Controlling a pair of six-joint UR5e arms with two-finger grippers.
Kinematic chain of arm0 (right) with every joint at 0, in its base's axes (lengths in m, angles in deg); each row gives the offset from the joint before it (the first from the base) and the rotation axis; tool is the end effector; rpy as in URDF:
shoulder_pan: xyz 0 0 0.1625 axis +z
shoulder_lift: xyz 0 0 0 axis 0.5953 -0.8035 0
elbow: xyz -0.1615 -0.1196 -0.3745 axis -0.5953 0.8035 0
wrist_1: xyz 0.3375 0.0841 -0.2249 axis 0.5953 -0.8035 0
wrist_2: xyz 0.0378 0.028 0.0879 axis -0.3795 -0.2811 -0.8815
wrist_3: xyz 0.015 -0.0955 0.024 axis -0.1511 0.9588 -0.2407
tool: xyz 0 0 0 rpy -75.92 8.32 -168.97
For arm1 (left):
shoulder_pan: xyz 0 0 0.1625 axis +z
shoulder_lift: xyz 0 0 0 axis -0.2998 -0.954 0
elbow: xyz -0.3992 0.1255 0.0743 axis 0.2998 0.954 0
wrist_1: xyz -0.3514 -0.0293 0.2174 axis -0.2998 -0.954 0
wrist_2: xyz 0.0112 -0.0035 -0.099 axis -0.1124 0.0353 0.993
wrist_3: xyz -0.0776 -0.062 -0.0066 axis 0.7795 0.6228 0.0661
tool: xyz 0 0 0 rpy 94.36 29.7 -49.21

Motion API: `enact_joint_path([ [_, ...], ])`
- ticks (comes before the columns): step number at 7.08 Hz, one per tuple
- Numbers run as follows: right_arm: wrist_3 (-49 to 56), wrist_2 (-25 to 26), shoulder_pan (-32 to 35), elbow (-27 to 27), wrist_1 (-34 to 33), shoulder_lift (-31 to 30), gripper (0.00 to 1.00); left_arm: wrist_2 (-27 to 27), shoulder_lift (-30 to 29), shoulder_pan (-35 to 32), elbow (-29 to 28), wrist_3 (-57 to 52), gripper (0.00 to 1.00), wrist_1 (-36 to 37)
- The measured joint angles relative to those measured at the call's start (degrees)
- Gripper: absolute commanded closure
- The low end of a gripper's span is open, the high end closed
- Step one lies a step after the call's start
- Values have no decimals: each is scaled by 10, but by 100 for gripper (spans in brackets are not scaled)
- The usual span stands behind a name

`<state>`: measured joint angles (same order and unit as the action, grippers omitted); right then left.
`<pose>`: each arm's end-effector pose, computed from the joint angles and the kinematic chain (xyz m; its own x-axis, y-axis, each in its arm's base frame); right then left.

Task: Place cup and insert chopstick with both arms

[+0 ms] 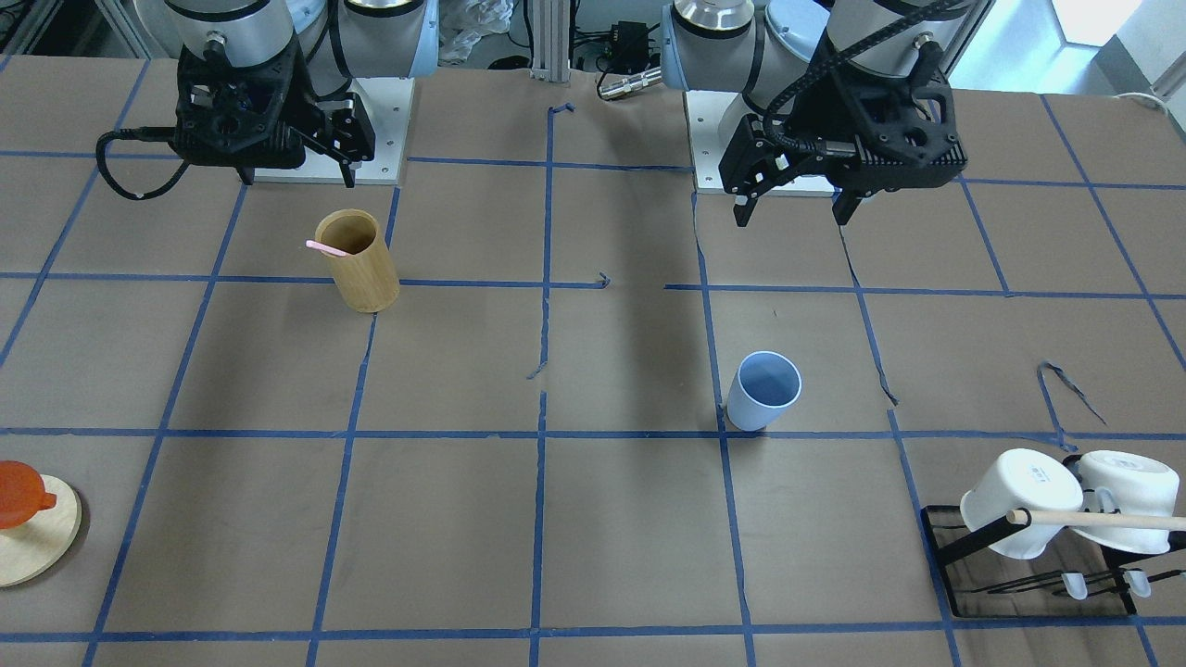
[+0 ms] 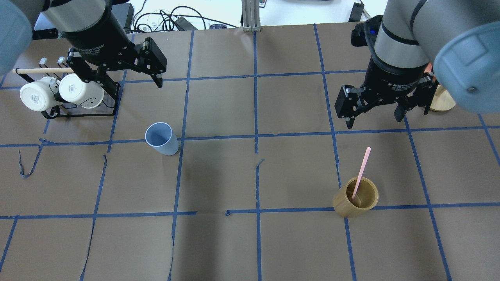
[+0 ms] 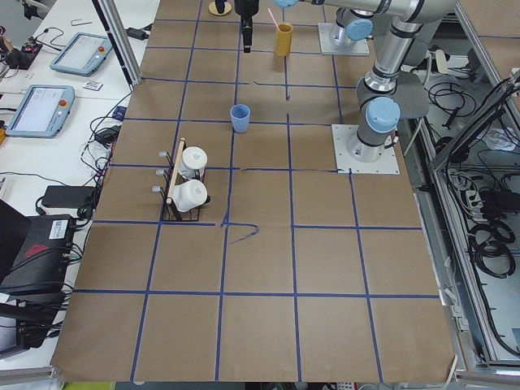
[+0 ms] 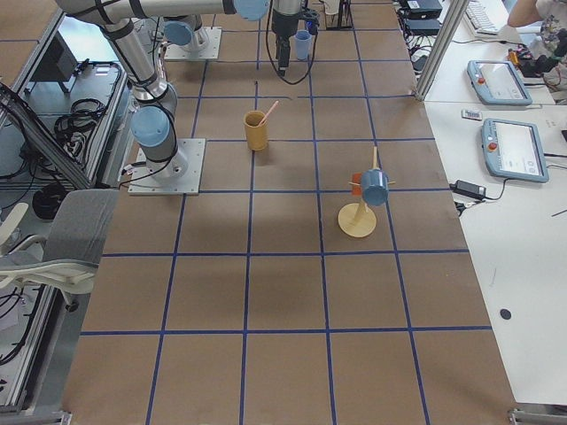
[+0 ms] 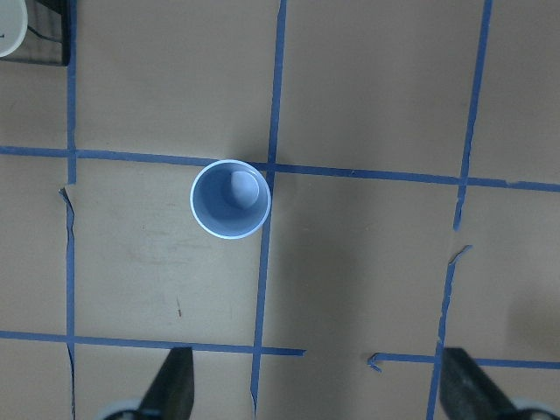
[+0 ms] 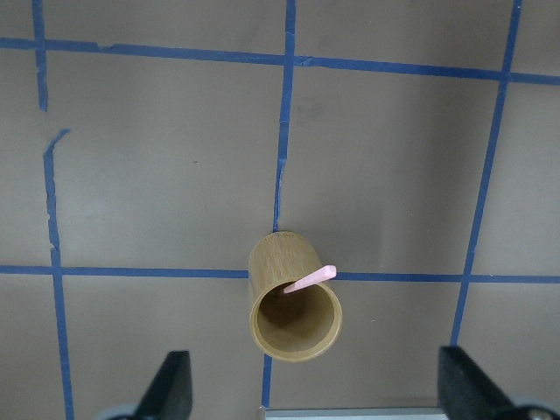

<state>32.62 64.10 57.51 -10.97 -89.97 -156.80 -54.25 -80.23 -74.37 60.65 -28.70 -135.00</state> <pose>0.1560 -0.4337 0.4823 -0.9942 -0.0669 0.0836 -0.0580 0.9929 0.1038 -0.1517 -0.4893 0.5268 -0.9960 -0.0844 0.0301 -0.0848 0.9963 -0.0120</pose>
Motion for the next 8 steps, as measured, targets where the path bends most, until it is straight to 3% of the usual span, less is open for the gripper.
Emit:
enact_joint_path([
  [8,8,23,-2,-6,0,13,0,-3,0,0,1,0,0,-1],
])
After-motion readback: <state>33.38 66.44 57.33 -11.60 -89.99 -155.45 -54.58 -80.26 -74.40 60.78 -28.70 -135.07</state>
